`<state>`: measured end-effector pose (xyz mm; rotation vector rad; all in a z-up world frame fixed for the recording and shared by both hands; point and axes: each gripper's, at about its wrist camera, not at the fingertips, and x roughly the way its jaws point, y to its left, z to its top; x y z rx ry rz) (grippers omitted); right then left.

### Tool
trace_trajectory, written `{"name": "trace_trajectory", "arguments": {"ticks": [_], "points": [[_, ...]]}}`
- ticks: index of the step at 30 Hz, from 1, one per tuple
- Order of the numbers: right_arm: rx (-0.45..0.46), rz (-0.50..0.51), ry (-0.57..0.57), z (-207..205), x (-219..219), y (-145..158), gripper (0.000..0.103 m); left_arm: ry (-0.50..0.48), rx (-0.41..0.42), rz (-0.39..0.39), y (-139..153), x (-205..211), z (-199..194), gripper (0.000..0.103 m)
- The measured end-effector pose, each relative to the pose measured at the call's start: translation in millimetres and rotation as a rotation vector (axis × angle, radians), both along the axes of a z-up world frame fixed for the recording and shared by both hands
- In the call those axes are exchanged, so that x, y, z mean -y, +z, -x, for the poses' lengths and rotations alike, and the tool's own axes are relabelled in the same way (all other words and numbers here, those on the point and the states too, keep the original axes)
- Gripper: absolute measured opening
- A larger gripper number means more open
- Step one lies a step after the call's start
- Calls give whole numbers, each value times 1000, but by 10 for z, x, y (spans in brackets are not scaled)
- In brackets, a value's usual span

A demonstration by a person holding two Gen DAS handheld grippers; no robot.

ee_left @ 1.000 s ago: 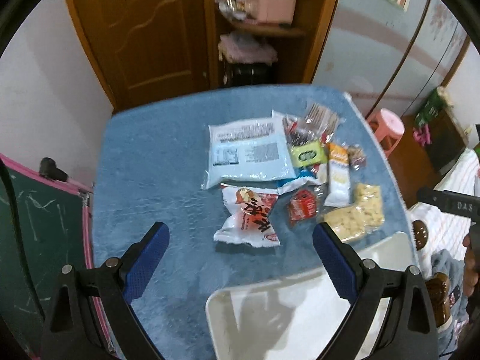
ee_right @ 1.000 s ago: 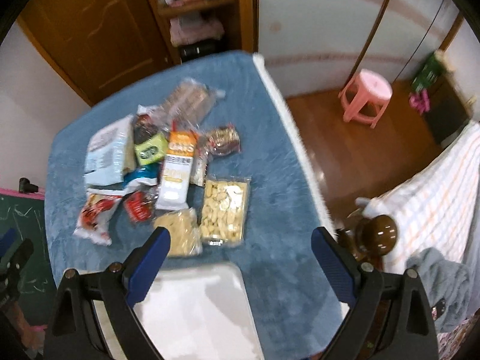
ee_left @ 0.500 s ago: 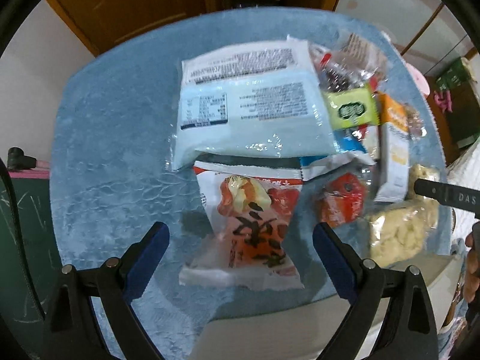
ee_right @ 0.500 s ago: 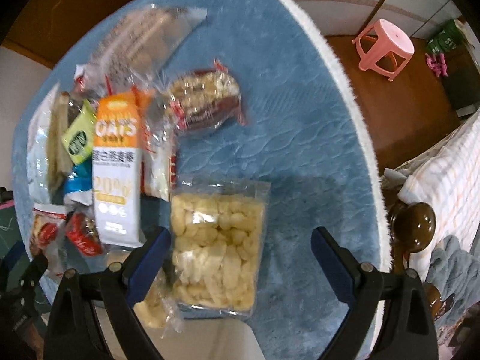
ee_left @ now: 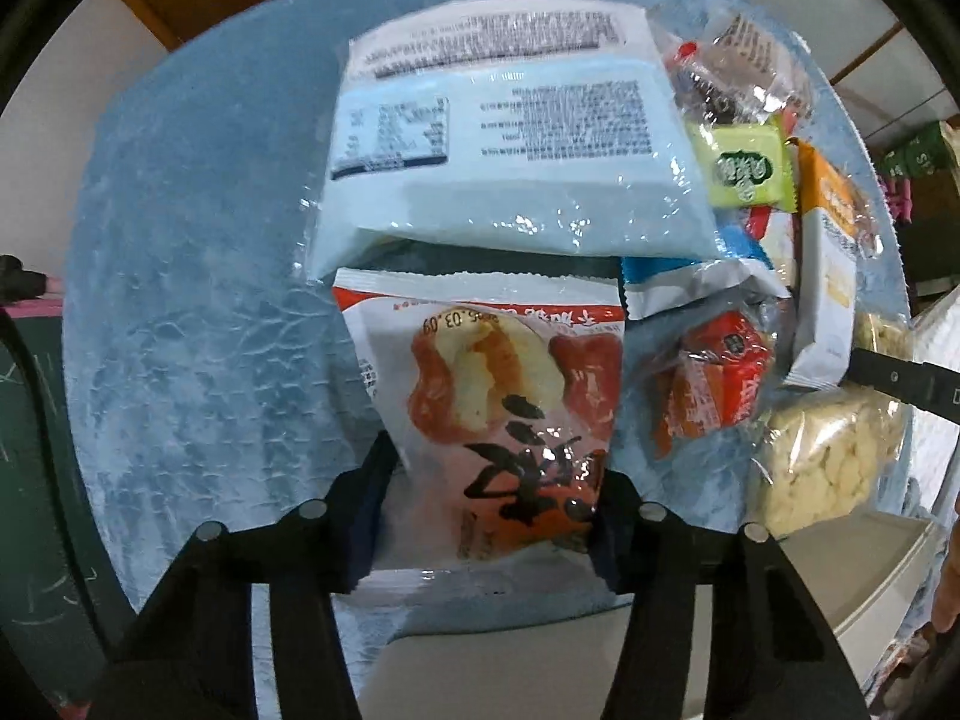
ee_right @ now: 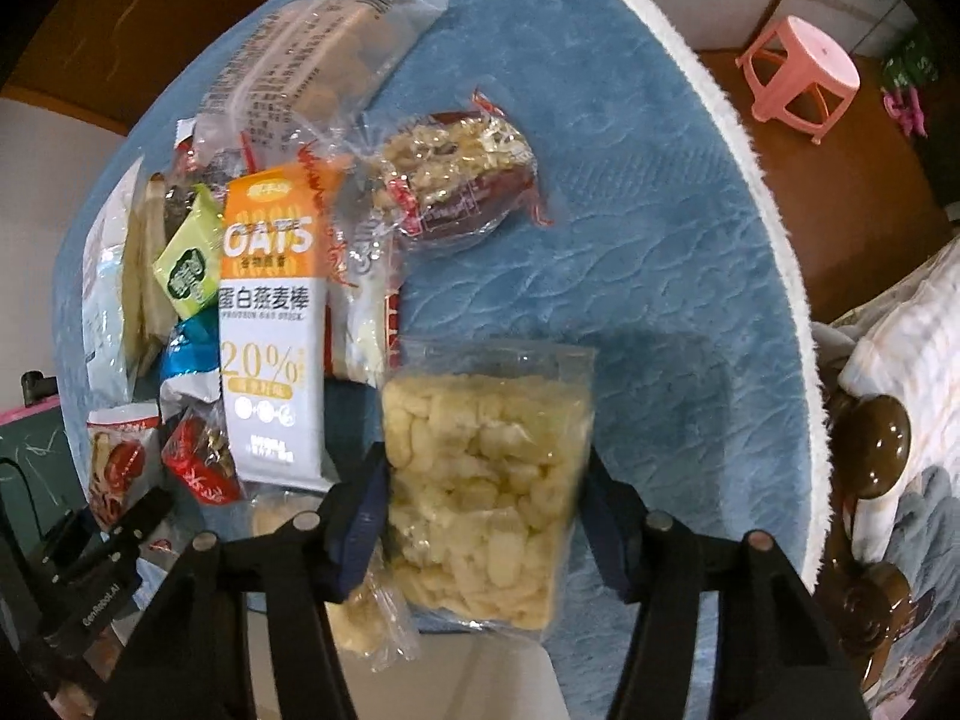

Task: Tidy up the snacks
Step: 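Grasp the red-and-white chip bag with left gripper while right grasps cracker bag, then carry both bags to the white tray and open both grippers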

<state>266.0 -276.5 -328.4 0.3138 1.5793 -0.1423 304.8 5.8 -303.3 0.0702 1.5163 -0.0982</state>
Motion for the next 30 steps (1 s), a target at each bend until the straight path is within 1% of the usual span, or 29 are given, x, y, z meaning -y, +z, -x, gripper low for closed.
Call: {"name": "trace_trajectory", "arguments": {"ticks": [1, 4, 8, 13, 14, 16, 18, 19, 20, 23, 26, 30], "points": [[7, 1, 0, 12, -5, 29, 60, -1, 13, -1, 95, -67, 87, 53], [45, 13, -5, 61, -49, 190, 60, 8, 62, 8, 316, -87, 170, 52], [112, 29, -19, 93, -56, 521, 60, 26, 132, 22, 711, -141, 334, 52], [226, 34, -21, 227, -102, 1103, 60, 34, 227, 62, 1360, -203, 561, 52], [256, 27, -17, 261, -118, 1279, 60, 30, 250, 72, 1502, -221, 617, 52], [301, 10, -6, 348, -161, 1539, 60, 21, 293, 87, 1769, -232, 740, 52], [344, -4, 14, 471, -183, 1741, 60, 12, 326, 105, 2000, -236, 860, 52], [358, -8, 22, 539, -231, 1804, 60, 9, 337, 114, 2083, -263, 906, 52], [380, -19, 38, 658, -283, 1958, 60, 3, 349, 121, 2166, -279, 988, 52], [411, -37, 80, 911, -450, 2195, 60, -25, 379, 150, 2392, -317, 1269, 52], [425, -48, 124, 1204, -620, 2341, 60, -52, 397, 168, 2523, -321, 1545, 52], [427, -46, 160, 1504, -819, 2419, 60, -85, 407, 187, 2591, -329, 1821, 52]]}}
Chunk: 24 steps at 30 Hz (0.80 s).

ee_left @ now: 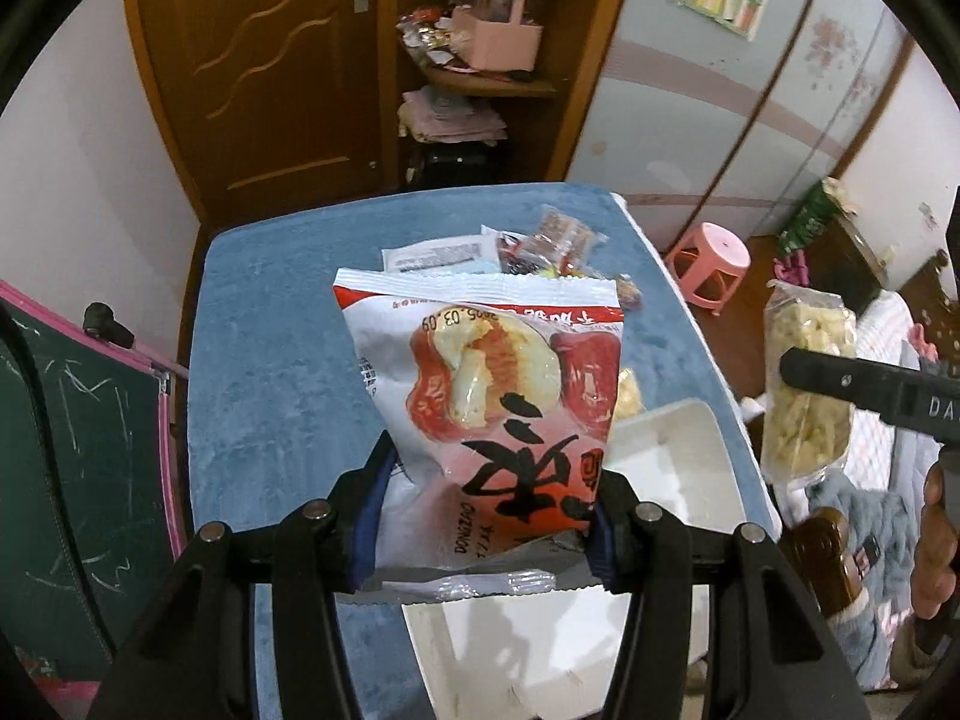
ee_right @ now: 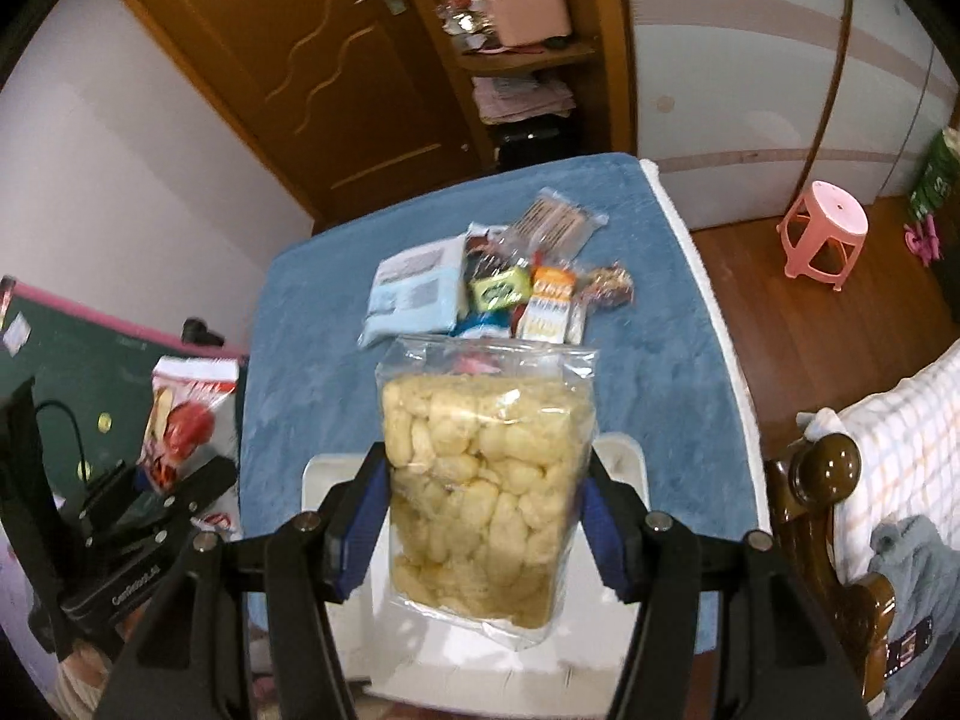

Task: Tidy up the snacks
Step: 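Carry both bags to the white tray and open both grippers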

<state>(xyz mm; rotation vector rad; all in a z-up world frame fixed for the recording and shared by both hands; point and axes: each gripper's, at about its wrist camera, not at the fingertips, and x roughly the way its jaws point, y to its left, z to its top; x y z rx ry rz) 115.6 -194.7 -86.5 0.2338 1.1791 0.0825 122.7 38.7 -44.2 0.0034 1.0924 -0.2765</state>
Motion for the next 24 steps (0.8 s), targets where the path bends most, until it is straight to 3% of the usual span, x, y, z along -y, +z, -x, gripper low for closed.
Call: {"name": "trace_trajectory", "arguments": {"ticks": [10, 20, 22, 23, 24], "points": [[-62, 32, 0, 461, -260, -295, 60, -70, -75, 1, -282, 78, 423, 52], [-120, 10, -64, 683, -256, -495, 60, -128, -129, -3, -475, 172, 577, 53], [-136, -17, -77, 699, -239, -533, 61, -134, -124, -6, -464, 186, 608, 56], [-145, -27, -85, 704, -228, -553, 61, -136, -123, -8, -459, 194, 620, 61], [-153, -36, -94, 718, -218, -574, 62, -135, -121, -7, -453, 198, 631, 73]]}}
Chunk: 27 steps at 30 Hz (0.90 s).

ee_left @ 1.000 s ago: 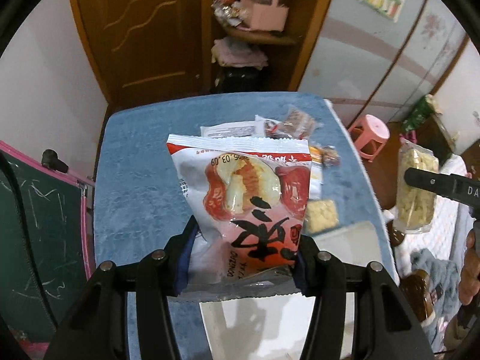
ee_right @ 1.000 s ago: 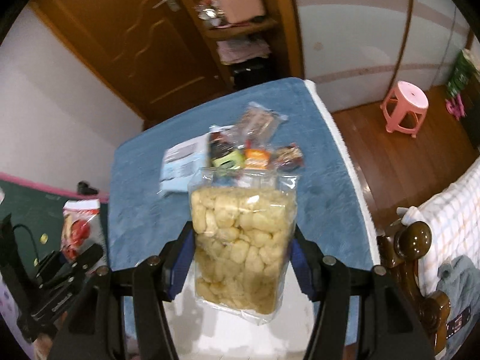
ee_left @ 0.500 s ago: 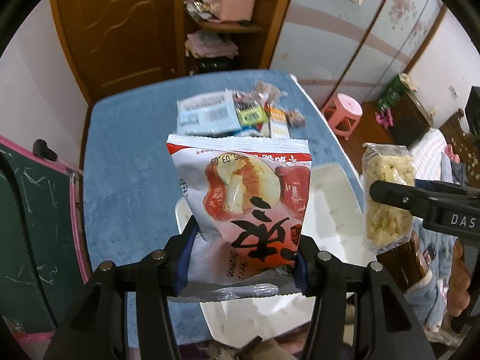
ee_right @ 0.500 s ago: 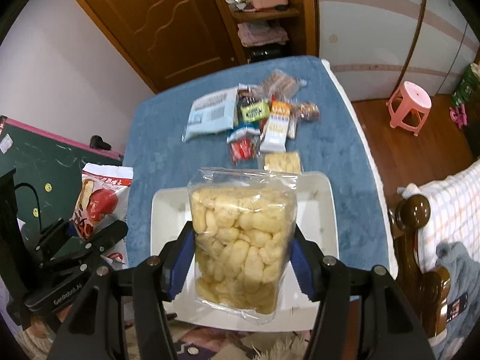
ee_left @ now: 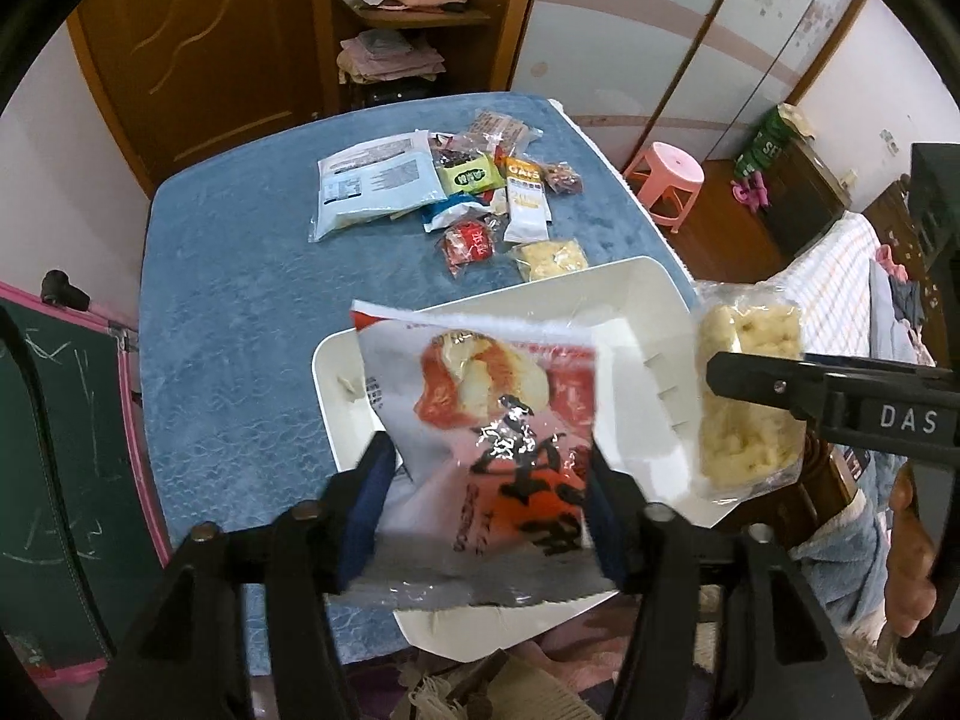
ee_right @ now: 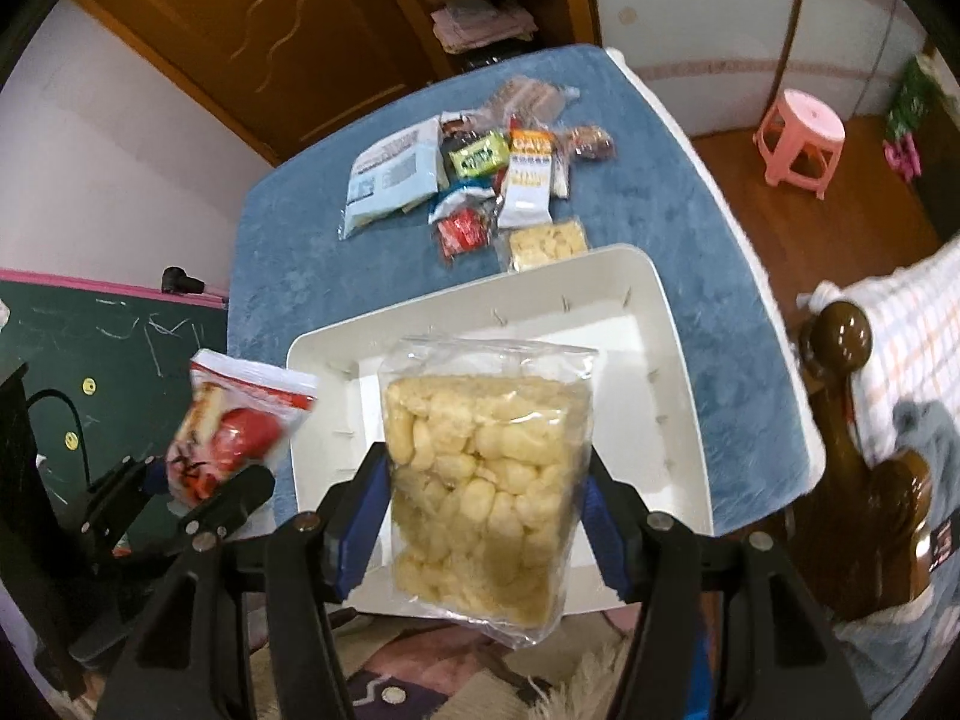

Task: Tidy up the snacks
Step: 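Carry both bags to the white tray and open both grippers, then reach both grippers back toward the snack pile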

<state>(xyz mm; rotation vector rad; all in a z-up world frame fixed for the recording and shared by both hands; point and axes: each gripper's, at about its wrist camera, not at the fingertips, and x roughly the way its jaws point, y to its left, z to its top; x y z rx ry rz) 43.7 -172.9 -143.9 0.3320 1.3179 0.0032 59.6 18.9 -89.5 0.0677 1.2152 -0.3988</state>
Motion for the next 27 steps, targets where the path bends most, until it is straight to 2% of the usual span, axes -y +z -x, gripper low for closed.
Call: {"name": "trace_trajectory", "arguments": {"ticks": [2, 3, 7, 11, 18, 27], "points": [[1, -20, -15, 20, 14, -1, 62, 3, 12, 10, 29, -8, 22, 86], [7, -22, -20, 29, 16, 13, 63, 2, 20, 22, 53, -15, 32, 87], [43, -5, -21, 59, -11, 112, 71, -3, 32, 31, 101, -22, 39, 88], [75, -2, -5, 68, -44, 210, 71, 0, 49, 31, 144, -28, 44, 88], [124, 28, 40, 76, -132, 362, 71, 13, 129, 30, 322, -40, 47, 88], [144, 35, 55, 39, -117, 439, 71, -8, 215, -21, 481, 56, 92, 88]]}}
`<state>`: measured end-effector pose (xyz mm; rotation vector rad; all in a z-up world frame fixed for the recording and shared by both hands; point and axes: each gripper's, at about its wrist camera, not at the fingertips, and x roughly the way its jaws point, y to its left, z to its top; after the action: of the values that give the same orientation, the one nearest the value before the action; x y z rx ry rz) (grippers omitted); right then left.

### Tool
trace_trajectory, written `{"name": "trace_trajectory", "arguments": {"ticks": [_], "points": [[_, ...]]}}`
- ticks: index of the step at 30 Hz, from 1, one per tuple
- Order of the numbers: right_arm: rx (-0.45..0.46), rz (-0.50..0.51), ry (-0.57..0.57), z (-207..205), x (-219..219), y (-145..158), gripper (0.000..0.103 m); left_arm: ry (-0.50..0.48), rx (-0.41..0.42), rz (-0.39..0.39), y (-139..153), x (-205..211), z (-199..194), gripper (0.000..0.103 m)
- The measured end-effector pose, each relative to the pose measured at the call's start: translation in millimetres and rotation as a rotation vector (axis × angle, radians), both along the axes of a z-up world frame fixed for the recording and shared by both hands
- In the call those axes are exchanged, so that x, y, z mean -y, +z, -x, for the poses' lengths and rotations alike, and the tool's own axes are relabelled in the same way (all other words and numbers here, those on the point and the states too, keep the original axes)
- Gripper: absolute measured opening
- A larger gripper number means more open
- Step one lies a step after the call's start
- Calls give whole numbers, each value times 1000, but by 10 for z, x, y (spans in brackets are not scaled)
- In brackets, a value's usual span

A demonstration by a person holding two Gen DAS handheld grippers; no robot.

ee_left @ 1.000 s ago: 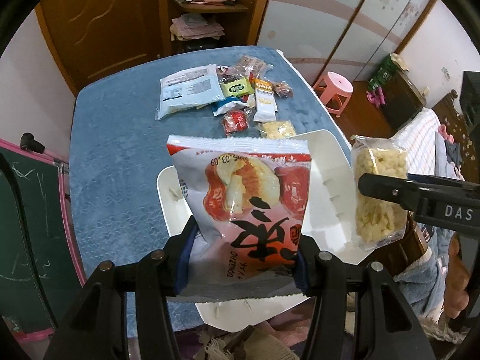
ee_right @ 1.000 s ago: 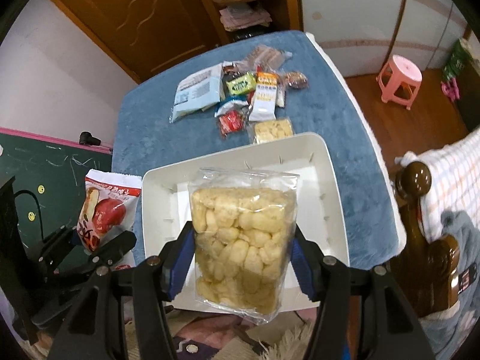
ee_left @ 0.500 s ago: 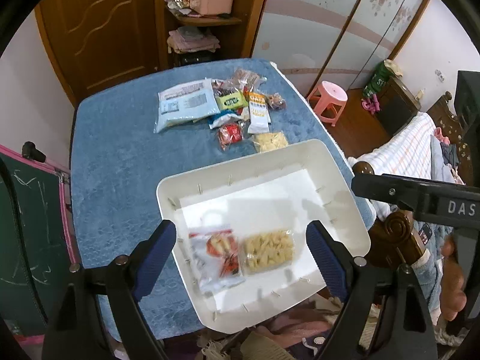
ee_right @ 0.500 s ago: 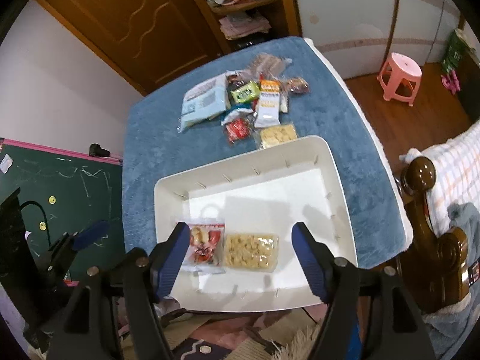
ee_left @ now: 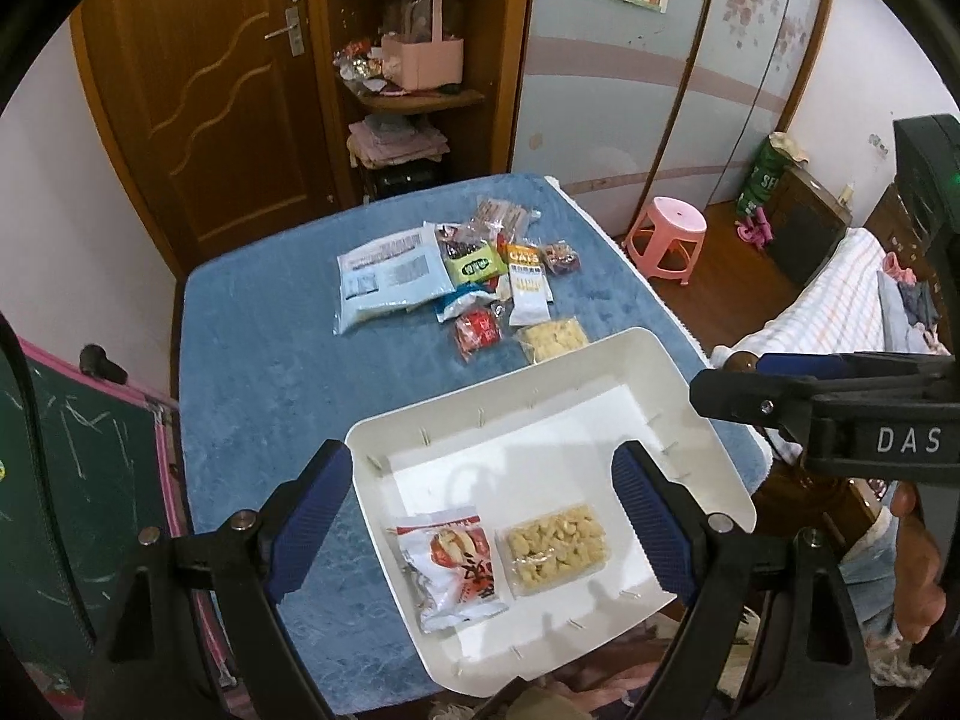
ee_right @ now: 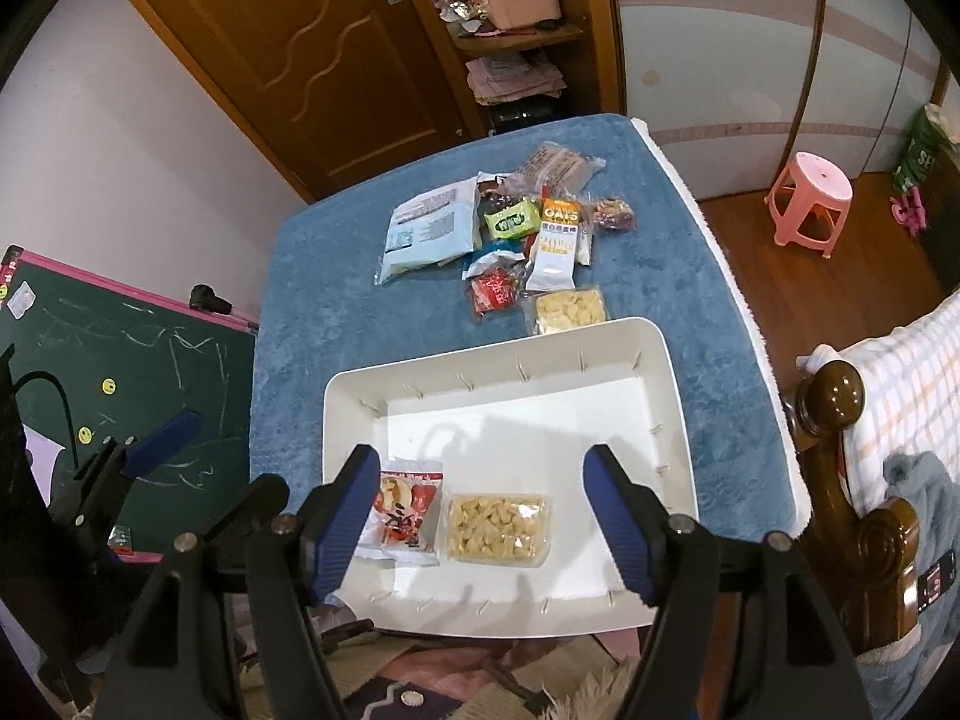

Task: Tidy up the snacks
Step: 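Reach both grippers back toward the snack pile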

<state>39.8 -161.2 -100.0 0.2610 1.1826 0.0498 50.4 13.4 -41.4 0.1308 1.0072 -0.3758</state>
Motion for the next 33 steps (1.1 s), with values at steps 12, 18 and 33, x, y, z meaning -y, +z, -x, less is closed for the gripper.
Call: {"name": "trace_trajectory", "arguments": {"ticks": [12, 18, 33], "points": [[-2, 0, -6, -22, 12, -14, 71, 35, 3, -7, 6, 32, -103, 88], [-25, -6, -6, -115, 60, -79, 71, 87, -42, 19, -75, -10, -277, 88], [89, 24, 8, -987, 399, 161, 71, 172, -5, 28, 26, 299, -1112, 88]]}}
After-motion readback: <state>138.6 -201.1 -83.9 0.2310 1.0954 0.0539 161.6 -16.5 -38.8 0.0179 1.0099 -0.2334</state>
